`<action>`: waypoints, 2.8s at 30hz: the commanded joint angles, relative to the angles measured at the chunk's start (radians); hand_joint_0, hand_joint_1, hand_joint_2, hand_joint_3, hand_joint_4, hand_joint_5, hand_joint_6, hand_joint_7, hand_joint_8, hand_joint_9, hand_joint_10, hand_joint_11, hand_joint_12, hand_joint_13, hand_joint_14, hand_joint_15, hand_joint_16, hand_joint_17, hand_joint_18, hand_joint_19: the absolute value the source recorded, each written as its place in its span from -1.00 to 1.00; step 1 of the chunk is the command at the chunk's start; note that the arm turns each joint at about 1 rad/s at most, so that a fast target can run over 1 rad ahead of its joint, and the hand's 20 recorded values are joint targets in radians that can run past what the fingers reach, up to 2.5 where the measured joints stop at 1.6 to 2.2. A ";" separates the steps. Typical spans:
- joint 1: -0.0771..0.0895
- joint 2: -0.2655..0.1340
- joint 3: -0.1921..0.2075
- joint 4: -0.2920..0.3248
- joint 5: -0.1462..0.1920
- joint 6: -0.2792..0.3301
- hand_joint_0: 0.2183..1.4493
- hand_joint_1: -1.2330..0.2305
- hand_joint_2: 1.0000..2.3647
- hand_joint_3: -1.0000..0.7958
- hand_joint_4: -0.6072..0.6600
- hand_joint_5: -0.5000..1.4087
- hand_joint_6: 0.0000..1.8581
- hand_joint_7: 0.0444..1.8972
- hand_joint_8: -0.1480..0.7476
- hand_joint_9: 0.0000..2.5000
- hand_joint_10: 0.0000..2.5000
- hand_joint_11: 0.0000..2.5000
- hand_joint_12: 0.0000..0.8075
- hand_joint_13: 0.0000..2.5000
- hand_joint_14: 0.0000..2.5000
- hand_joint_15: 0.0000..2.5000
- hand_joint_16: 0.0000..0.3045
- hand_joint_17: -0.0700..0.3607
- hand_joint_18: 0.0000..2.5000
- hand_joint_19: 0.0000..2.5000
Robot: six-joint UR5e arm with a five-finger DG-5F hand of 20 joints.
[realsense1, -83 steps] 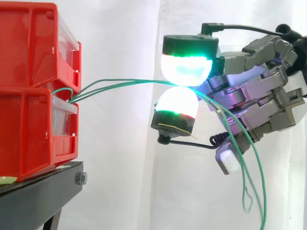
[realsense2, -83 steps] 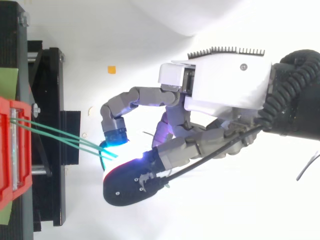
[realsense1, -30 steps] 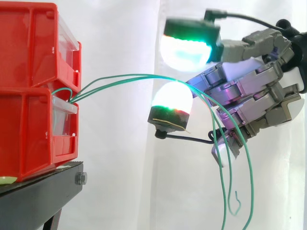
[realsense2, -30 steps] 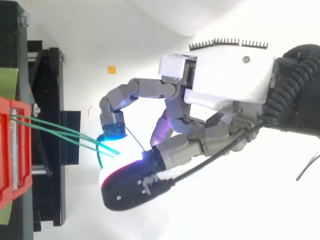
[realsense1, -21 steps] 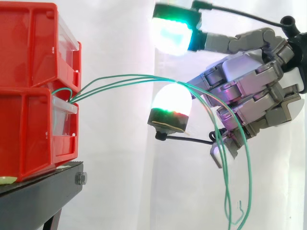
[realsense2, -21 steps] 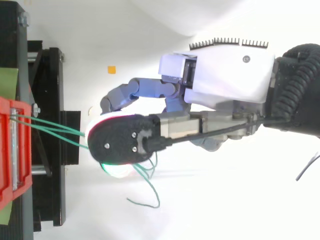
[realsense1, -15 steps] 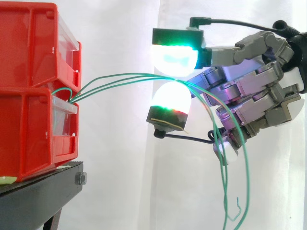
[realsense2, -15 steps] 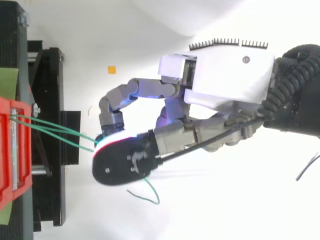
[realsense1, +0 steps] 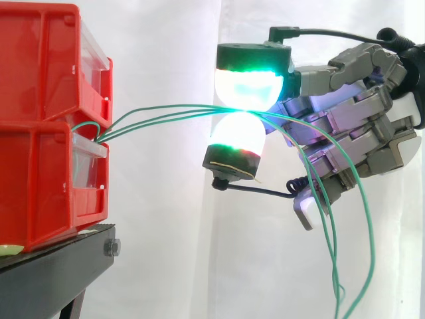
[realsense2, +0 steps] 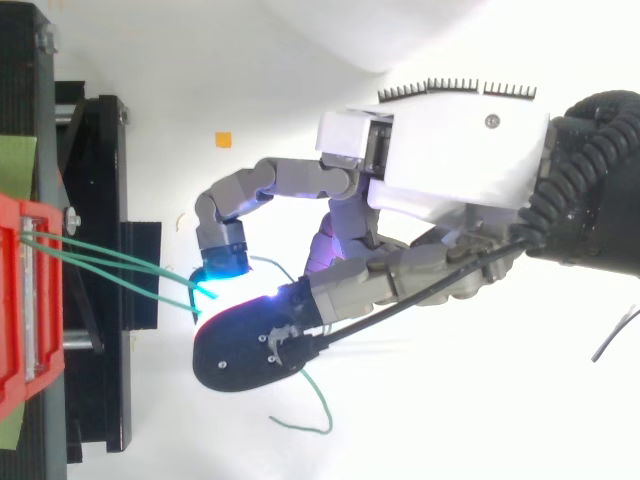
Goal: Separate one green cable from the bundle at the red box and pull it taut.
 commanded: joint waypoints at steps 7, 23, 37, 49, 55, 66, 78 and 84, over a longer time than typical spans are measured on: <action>0.002 0.000 0.000 -0.002 0.001 0.001 -0.18 -0.36 -0.97 -0.08 -0.04 -0.32 -0.45 0.46 -0.45 0.87 0.48 0.21 -0.42 0.13 1.00 -0.23 -0.64 -0.10 -0.20 -0.59; 0.002 0.000 0.001 -0.002 0.001 0.001 -0.40 -0.47 -0.74 0.05 0.05 -0.32 -0.46 0.60 -0.30 0.96 0.17 0.36 -0.24 0.22 1.00 -0.27 -0.40 0.28 -0.04 -0.91; 0.002 0.000 0.001 -0.004 0.001 0.001 -0.62 -0.23 -0.36 -0.07 0.23 -0.39 -0.31 0.40 -0.03 0.81 0.35 0.31 -0.01 0.14 1.00 -0.29 -0.26 0.51 -0.05 -0.95; -0.003 0.000 0.001 -0.002 -0.001 -0.004 -0.70 0.08 -1.00 -0.44 0.23 -0.41 -0.26 0.27 -0.09 0.73 0.52 0.17 -0.11 0.05 1.00 -0.29 -0.42 0.25 -0.18 -0.80; -0.007 0.000 0.001 -0.001 -0.001 -0.030 -0.58 0.45 -1.00 -0.44 0.17 -0.38 -0.28 0.25 -0.26 0.80 0.56 0.17 -0.30 0.13 1.00 -0.26 -0.53 0.07 -0.16 -0.71; -0.017 0.000 0.018 0.001 0.013 -0.078 -0.15 -0.15 -0.99 -0.39 0.07 -0.35 -0.38 0.38 -0.45 0.82 0.60 0.14 -0.44 0.12 1.00 -0.23 -0.65 -0.11 -0.16 -0.48; -0.017 0.000 0.031 -0.001 0.024 -0.087 -0.18 -0.28 -0.97 -0.14 0.02 -0.35 -0.39 0.42 -0.42 0.84 0.56 0.15 -0.43 0.12 1.00 -0.24 -0.64 -0.10 -0.15 -0.49; -0.017 0.000 0.031 -0.002 0.024 -0.087 -0.31 -0.37 -1.00 0.06 0.12 -0.34 -0.42 0.57 -0.29 0.95 0.26 0.32 -0.29 0.24 1.00 -0.27 -0.42 0.24 0.00 -0.82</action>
